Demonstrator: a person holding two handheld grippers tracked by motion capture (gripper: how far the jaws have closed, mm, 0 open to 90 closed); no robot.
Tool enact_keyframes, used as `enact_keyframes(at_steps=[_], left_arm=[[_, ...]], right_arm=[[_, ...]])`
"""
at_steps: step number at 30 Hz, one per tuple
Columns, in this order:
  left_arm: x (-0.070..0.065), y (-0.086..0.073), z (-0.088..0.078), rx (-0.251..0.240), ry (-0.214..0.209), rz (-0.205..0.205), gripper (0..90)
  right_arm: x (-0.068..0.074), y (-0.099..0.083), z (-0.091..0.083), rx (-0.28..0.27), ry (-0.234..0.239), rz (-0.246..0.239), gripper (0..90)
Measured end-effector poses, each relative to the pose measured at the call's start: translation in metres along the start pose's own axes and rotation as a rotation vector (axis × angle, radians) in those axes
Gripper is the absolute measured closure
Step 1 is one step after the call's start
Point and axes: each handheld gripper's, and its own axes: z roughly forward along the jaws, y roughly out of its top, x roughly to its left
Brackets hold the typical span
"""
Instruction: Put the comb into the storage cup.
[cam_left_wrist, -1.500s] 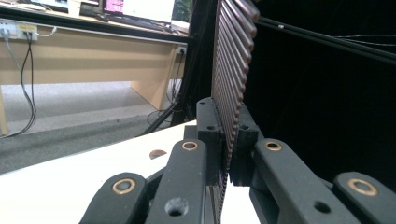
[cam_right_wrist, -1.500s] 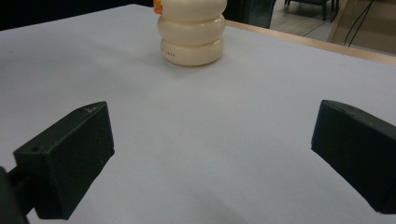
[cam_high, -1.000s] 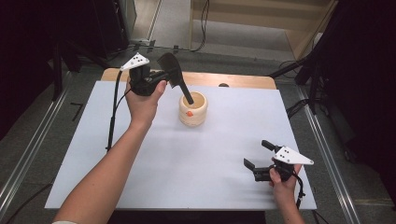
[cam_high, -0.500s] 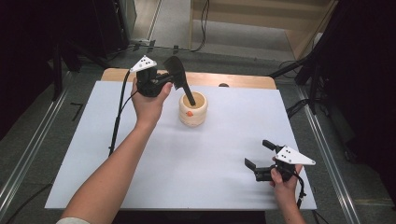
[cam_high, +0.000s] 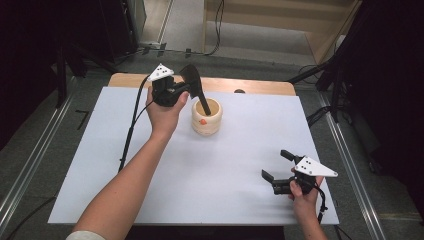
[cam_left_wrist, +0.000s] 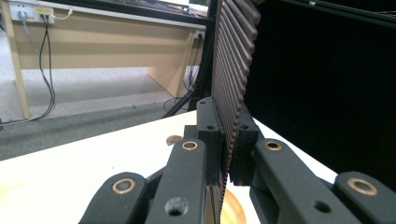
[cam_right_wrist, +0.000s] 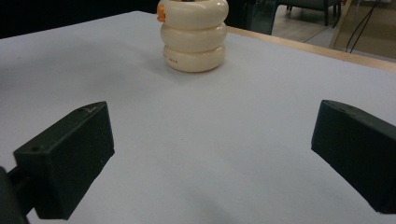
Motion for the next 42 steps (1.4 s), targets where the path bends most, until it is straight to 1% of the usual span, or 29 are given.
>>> enact_keyframes(at_steps=[8, 16, 24, 28, 33, 38, 42], left_arm=[[0.002, -0.010, 0.005, 0.010, 0.003, -0.012, 86.0], [0.001, -0.015, 0.009, 0.014, 0.003, -0.012, 86.0], [0.001, -0.021, 0.013, 0.013, 0.010, -0.029, 86.0], [0.002, -0.025, 0.016, 0.023, 0.010, -0.026, 86.0], [0.003, -0.029, 0.018, 0.021, 0.010, -0.050, 86.1], [0.004, -0.035, 0.022, 0.036, 0.022, -0.053, 86.0], [0.005, -0.038, 0.025, 0.038, 0.023, -0.068, 86.0]], right_arm=[[0.000, 0.000, 0.000, 0.005, -0.001, 0.001, 0.0], [0.000, 0.000, 0.001, 0.004, 0.003, 0.002, 0.0], [0.001, 0.000, 0.001, 0.004, 0.004, 0.002, 0.0], [0.000, 0.000, 0.001, 0.006, 0.002, 0.001, 0.0], [0.000, 0.000, 0.001, 0.006, 0.003, -0.002, 0.0], [0.001, 0.000, 0.001, 0.007, 0.004, 0.001, 0.0], [0.001, 0.000, 0.002, 0.006, 0.004, 0.000, 0.0]])
